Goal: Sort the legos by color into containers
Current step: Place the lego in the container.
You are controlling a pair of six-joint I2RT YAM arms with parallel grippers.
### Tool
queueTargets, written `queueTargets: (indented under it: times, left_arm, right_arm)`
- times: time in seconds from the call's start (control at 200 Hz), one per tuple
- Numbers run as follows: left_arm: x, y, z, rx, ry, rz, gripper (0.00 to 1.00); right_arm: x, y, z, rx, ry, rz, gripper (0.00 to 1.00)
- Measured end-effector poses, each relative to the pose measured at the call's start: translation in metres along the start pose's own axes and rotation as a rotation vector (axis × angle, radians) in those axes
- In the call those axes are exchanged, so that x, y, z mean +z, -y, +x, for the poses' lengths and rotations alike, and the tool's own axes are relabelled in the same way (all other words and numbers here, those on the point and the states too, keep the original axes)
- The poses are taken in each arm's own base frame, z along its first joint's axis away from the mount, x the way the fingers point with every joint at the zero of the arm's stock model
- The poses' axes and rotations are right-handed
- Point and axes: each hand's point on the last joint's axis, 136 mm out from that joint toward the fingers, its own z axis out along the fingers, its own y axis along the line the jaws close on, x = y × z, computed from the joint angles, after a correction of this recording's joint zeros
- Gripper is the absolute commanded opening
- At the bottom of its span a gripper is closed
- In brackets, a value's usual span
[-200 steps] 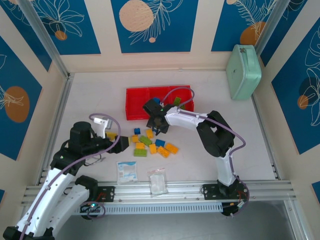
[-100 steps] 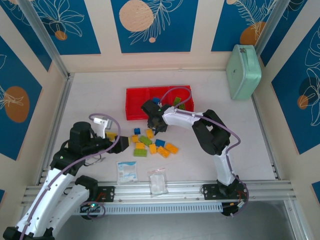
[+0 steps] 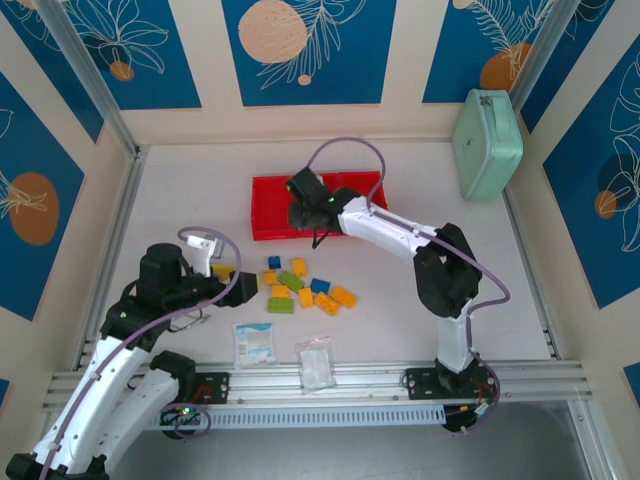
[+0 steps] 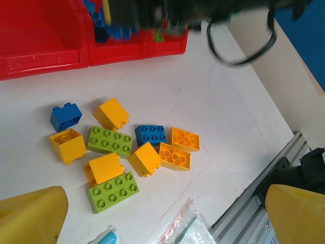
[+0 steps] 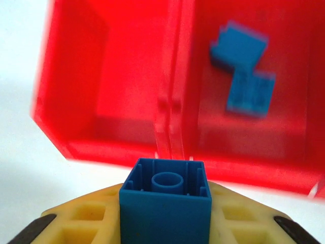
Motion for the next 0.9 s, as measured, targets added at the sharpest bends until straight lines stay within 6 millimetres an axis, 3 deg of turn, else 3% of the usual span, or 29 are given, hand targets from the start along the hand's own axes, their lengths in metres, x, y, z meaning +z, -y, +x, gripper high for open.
queueTargets:
  times: [0.165,0.255,0.325,0.425,0.515,0.66,0.825,0.895]
  left_arm:
    - [0.0,-0.003,-0.001,0.0,0.005,-0.015,0.99]
    - [0.0,-0.004,-0.001,0.001,0.009,-0.025,0.99]
    - [-0.001,-0.005,-0.002,0.003,0.017,-0.033,0.99]
    - [-0.003,-0.009,-0.004,0.007,0.033,-0.057,0.99]
    - [-0.005,-0.012,-0.005,0.016,0.052,-0.077,0.99]
    - [-0.008,-0.014,-0.005,0.025,0.069,-0.095,0.99]
    - [-0.006,-0.017,-0.004,0.033,0.065,-0.126,0.99]
    - [-0.006,-0.021,-0.002,0.031,0.061,-0.152,0.99]
  right_arm:
    - [-0.011,0.019,-0.08,-0.027,0.111,-0.037,0.24]
    - [0.003,0.037,-0.105,-0.03,0.12,-0.024,0.24]
    - [0.022,0.049,-0.113,-0.034,0.1,-0.006,0.24]
    - [0.052,0.058,-0.106,-0.05,0.038,0.016,0.24]
    - [0.076,0.061,-0.086,-0.068,-0.038,0.028,0.26]
    - [0.09,0.067,-0.061,-0.078,-0.124,0.055,0.33]
    - [0.089,0.068,-0.055,-0.089,-0.144,0.066,0.56]
    - [0.088,0.066,-0.054,-0.088,-0.148,0.06,0.78]
